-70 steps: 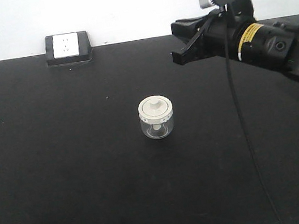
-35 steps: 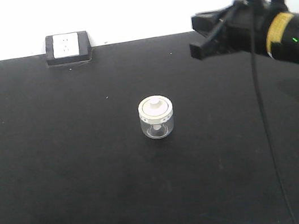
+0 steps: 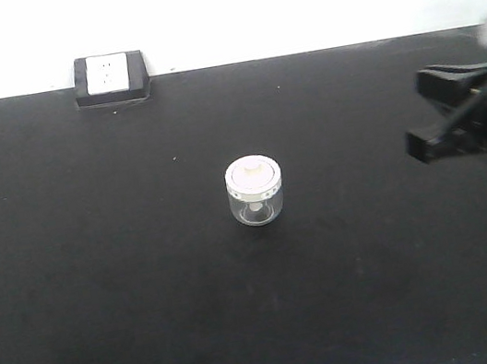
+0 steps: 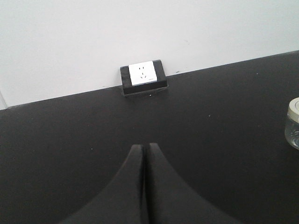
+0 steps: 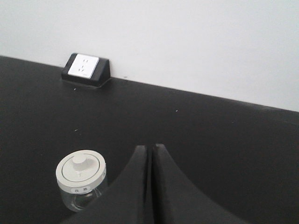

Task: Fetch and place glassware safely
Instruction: 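Lift the right gripper up and away from the jar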

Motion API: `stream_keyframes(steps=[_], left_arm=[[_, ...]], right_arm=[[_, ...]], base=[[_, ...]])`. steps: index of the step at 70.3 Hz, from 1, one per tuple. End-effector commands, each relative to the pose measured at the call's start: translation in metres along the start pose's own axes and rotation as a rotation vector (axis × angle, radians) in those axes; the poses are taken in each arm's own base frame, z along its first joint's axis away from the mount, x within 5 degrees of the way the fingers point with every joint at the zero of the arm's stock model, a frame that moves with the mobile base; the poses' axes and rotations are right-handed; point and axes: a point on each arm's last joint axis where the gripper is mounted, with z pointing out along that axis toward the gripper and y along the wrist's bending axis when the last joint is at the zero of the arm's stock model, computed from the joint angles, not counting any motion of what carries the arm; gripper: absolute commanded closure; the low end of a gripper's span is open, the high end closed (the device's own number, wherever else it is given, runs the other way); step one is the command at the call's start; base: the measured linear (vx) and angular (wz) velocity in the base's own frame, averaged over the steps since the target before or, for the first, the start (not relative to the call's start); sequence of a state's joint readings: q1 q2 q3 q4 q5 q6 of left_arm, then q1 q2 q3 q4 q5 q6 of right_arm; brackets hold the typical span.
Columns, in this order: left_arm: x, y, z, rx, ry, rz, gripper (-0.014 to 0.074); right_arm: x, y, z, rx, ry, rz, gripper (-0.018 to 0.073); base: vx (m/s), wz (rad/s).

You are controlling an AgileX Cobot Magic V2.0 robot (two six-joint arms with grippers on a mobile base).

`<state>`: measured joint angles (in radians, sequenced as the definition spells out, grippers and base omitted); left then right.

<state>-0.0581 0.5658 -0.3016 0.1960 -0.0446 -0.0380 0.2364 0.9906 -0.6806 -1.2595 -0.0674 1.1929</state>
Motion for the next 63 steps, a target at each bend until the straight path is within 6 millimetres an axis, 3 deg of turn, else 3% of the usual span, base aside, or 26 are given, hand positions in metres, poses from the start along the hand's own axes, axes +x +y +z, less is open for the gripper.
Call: stream_keyframes(steps=[1, 22, 33, 63], left_arm=[[-0.015, 0.001, -0.001, 0.004, -0.098, -0.015, 0.0603], [-0.015, 0.001, -0.001, 0.004, -0.098, -0.015, 0.0603], [-0.015, 0.001, -0.001, 0.004, -0.098, -0.015, 0.0603], [-0.015, 0.001, -0.001, 0.004, -0.098, -0.015, 0.0603]], right_arm=[[-0.01, -0.001, -0.023, 0.02, -0.076, 0.005, 0.0563], [0.021, -0.003, -0.078, 0.105, -0.138, 0.018, 0.0563], [0.037, -0.002, -0.095, 0.126, -0.163, 0.019, 0.0563], [0.042, -0.002, -0.105, 0.135, -0.19, 0.019, 0.0563]], base=[[0.0, 0.0], [0.0, 0.0], [0.0, 0.0], [0.0, 0.0]])
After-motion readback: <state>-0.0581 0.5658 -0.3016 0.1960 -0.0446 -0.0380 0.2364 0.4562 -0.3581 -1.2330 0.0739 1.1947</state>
